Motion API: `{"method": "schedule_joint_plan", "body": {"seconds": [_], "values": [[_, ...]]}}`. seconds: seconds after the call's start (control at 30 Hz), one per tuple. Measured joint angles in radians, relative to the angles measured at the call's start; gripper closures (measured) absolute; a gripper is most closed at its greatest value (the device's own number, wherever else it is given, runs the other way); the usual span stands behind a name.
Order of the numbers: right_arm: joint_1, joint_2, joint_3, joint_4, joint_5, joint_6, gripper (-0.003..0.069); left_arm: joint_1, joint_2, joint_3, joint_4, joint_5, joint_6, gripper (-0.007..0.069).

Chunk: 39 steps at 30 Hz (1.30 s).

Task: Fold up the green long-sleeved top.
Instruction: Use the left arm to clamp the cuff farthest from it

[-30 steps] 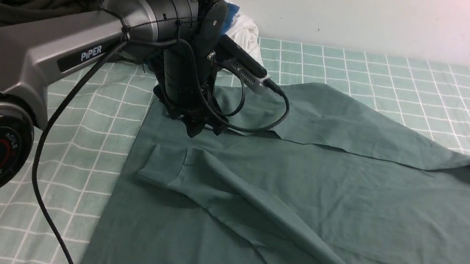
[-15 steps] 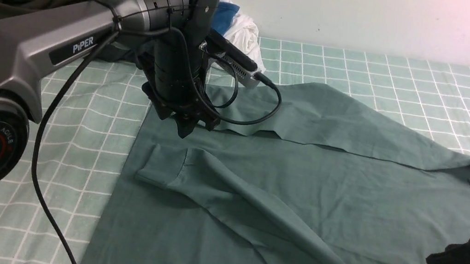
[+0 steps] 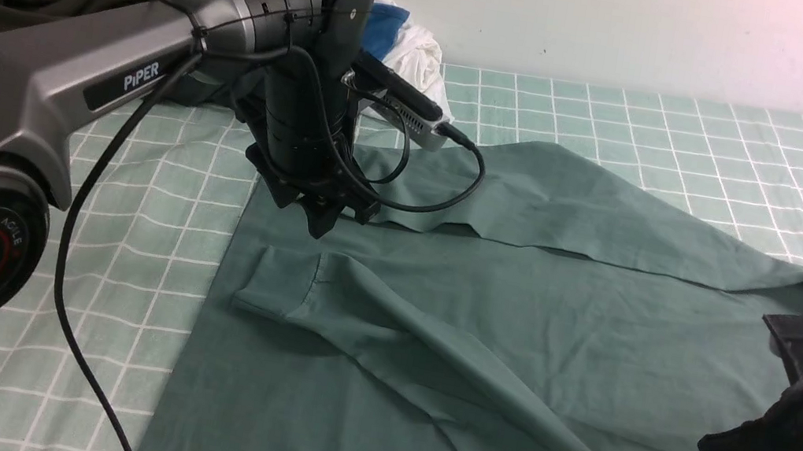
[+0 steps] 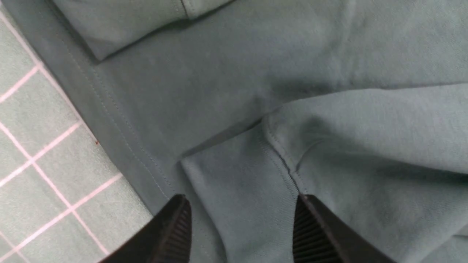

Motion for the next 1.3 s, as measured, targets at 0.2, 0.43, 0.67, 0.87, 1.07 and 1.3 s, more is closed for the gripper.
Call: {"method": "schedule_joint_plan", "body": {"seconds": [0.2,0.43,0.67,0.87,1.07,1.3], "values": [[0.000,-0.014,0.002,-0.023,0.018,0.000,0.0659,0.000,0.000,0.000,-0.001,0.000,0.000,0.0267],[-0.003,-0.100,0.007,-0.096,0.076,0.021,0.0671,0.000,0.000,0.000,-0.001,0.000,0.000,0.0267],[-0.046,-0.111,0.007,-0.121,0.086,0.056,0.0673,0.008,0.000,0.000,-0.004,-0.007,-0.016,0.0267],[-0.049,-0.111,0.007,-0.078,0.047,0.046,0.0673,0.086,0.012,0.000,-0.137,-0.166,-0.090,0.0267],[-0.049,-0.111,0.008,-0.037,0.034,0.015,0.0673,0.178,0.070,0.000,-0.213,-0.311,-0.147,0.0267],[-0.049,-0.111,0.008,-0.029,0.009,0.010,0.0673,0.205,0.161,0.000,-0.242,-0.421,-0.142,0.0267]]}}
